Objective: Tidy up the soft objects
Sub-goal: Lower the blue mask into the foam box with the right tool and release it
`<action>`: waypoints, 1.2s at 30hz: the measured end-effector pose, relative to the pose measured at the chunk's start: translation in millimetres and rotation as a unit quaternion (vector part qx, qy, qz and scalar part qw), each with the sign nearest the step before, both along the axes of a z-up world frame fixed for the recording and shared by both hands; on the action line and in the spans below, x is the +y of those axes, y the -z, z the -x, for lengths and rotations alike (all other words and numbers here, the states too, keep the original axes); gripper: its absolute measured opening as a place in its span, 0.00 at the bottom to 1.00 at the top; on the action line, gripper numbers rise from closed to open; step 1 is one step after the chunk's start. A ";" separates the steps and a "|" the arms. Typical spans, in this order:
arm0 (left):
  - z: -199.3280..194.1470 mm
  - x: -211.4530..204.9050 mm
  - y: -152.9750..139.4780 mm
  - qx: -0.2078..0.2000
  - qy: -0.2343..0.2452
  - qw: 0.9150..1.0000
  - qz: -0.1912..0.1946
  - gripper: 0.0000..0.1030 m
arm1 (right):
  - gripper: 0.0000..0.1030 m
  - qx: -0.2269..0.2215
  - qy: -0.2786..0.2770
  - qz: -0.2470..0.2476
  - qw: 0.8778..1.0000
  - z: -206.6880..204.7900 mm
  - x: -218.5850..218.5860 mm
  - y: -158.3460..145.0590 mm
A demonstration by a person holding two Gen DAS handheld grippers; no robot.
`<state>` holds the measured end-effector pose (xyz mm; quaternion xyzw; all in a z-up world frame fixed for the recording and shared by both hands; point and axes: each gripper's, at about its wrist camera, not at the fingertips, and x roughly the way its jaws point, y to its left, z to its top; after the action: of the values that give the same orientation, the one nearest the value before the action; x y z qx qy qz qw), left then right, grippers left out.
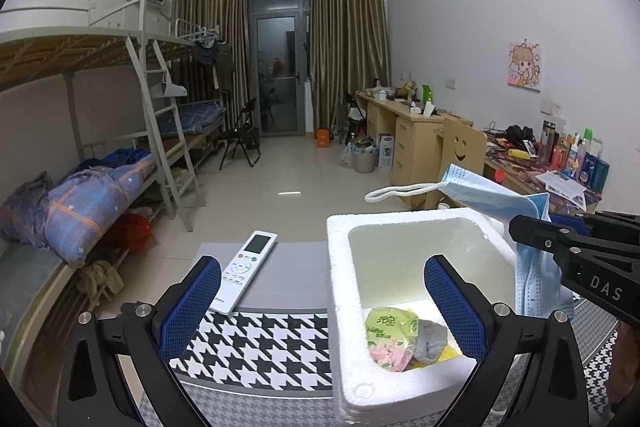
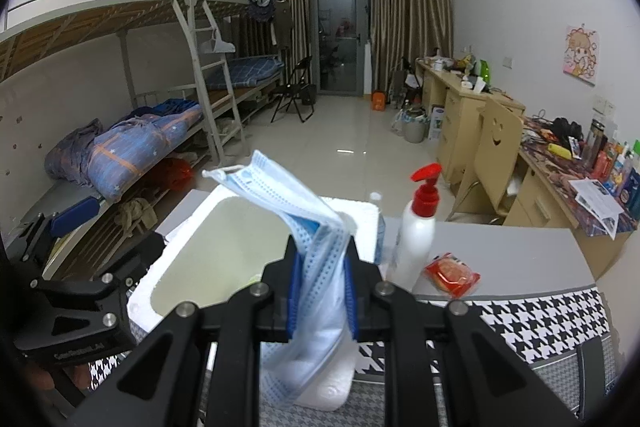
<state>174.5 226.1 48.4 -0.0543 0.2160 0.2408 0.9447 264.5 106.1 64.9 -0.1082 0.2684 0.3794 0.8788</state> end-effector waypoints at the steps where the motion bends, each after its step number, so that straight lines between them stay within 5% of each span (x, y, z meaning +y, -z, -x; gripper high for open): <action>1: 0.6 0.9 0.4 0.000 -0.001 1.000 0.001 0.99 | 0.22 0.000 -0.001 0.001 1.000 0.3 0.8 -0.3; 24: 9.2 13.3 5.2 0.000 -0.018 1.000 0.009 0.99 | 0.25 0.020 -0.020 0.031 0.999 -8.1 29.7 13.8; 27: 9.0 13.9 6.2 0.001 -0.018 1.000 0.008 0.99 | 0.34 0.025 -0.022 0.036 0.999 -9.5 31.9 17.1; 30: 9.5 15.1 6.6 0.001 -0.019 1.000 0.010 0.99 | 0.55 0.025 -0.025 0.044 0.998 -9.8 35.6 20.7; 36: 9.4 17.6 7.9 0.003 -0.018 1.000 0.013 0.99 | 0.58 0.023 -0.023 0.053 0.998 -7.1 36.0 23.0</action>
<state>165.1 243.7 40.5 -0.0700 0.2209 0.2555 0.9386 271.7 142.2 42.0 -0.1517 0.3057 0.3871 0.8565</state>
